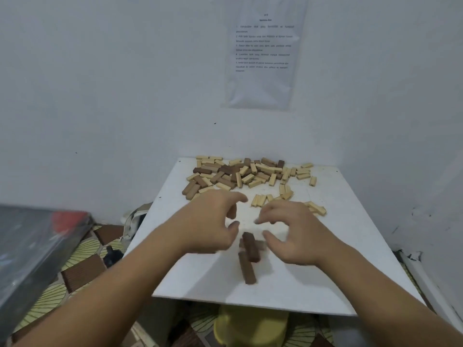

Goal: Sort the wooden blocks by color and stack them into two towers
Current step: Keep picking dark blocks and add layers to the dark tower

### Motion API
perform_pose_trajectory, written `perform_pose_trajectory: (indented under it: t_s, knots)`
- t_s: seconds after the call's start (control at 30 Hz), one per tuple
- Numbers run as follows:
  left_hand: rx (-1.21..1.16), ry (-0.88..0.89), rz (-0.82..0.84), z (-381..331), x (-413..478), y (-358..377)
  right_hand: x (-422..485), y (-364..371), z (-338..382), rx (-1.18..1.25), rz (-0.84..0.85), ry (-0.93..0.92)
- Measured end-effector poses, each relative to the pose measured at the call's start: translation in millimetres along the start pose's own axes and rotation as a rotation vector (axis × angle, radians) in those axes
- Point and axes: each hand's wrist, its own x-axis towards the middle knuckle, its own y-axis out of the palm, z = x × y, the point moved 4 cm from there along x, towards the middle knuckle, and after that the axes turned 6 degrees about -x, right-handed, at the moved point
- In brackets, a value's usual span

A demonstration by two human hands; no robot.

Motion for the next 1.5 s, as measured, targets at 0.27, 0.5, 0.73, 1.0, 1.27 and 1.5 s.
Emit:
perform_pose_trajectory:
  t_s: [0.27, 0.5, 0.73, 1.0, 1.27, 1.5]
  knots:
    - [-0.107, 0.062, -0.149, 23.0, -58.2, 30.5, 19.5, 23.6, -16.3, -0.145, 0.017, 0.224]
    - [0.122, -0.02, 0.217, 18.5, -40.5, 60.1, 30.7, 75.1, -40.9, -0.211, 0.258, 0.35]
    - [0.164, -0.048, 0.327, 18.0, -38.7, 86.6, 20.9, 100.5, -50.9, -0.17, 0.245, 0.421]
    - [-0.005, 0.001, 0.222, 22.4, -24.4, 101.2, -1.2, 97.1, -59.8, 0.034, 0.127, 0.427]
    - [-0.143, 0.014, 0.022, 20.4, -20.5, 114.2, -18.2, 88.9, -61.6, 0.268, 0.073, 0.589]
    - [-0.169, -0.137, 0.134, 26.3, -39.1, 123.8, -40.4, 92.5, -55.1, 0.321, 0.048, 0.561]
